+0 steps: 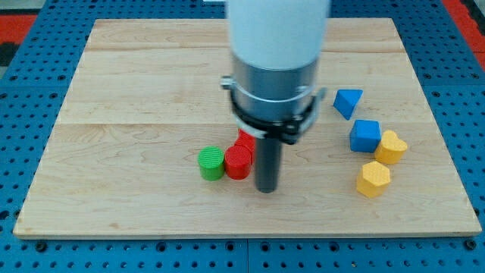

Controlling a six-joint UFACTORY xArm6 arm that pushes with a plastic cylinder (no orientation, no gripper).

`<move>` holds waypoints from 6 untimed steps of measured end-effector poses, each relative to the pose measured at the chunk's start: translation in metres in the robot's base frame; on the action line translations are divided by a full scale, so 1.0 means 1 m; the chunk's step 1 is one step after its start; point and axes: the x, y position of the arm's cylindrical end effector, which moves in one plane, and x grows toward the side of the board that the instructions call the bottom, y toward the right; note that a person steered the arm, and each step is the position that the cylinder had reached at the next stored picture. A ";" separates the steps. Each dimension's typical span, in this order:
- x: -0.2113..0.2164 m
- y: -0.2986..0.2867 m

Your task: Push the green star towards bottom center of the board

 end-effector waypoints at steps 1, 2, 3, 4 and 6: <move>-0.015 0.015; -0.040 0.031; -0.072 0.031; -0.112 0.004; -0.135 -0.042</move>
